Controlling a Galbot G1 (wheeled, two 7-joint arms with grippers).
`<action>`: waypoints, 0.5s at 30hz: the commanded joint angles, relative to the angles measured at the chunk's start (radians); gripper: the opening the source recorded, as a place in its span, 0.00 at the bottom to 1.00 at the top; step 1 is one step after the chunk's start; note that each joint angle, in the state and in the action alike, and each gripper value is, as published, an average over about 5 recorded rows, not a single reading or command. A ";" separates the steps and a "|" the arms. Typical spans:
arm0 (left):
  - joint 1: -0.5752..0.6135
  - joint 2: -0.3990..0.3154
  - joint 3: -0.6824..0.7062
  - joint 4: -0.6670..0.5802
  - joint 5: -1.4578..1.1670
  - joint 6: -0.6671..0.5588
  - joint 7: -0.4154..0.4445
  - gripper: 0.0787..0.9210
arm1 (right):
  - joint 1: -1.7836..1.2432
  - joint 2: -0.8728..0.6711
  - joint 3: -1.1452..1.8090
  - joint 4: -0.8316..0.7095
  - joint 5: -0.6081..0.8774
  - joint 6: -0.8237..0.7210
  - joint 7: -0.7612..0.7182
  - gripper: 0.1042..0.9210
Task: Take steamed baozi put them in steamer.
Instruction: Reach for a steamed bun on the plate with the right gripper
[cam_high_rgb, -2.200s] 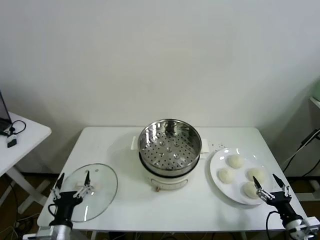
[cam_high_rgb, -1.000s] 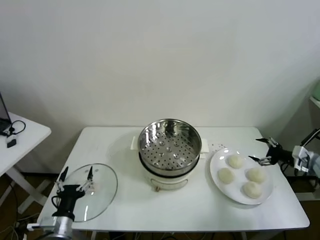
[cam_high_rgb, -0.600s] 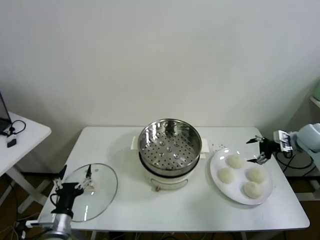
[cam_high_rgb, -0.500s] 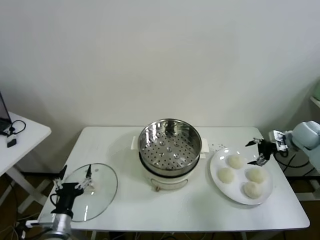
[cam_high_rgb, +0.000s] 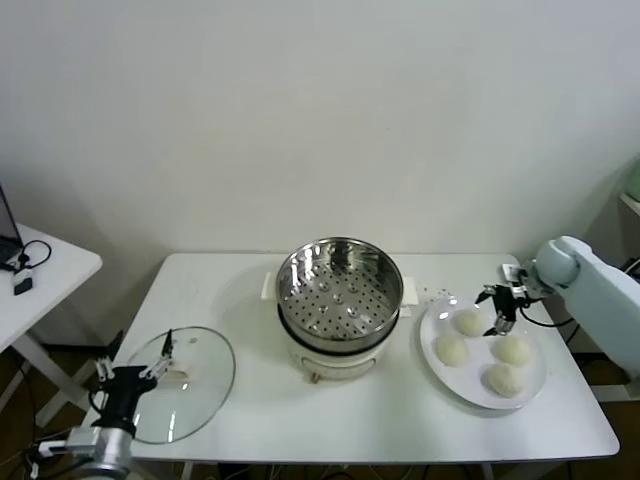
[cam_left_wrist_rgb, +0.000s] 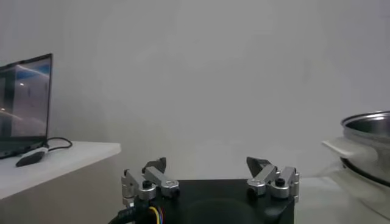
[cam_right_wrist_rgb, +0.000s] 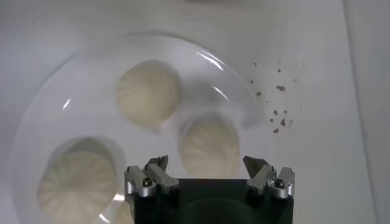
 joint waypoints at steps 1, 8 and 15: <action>0.002 -0.001 -0.007 0.002 -0.002 0.000 -0.001 0.88 | 0.030 0.097 -0.017 -0.105 -0.097 0.024 -0.003 0.88; -0.001 -0.001 -0.008 0.007 -0.003 0.000 -0.002 0.88 | 0.021 0.105 0.014 -0.130 -0.143 0.046 -0.005 0.88; -0.003 -0.001 -0.007 0.010 -0.002 0.001 -0.003 0.88 | 0.006 0.107 0.035 -0.129 -0.146 0.045 -0.013 0.88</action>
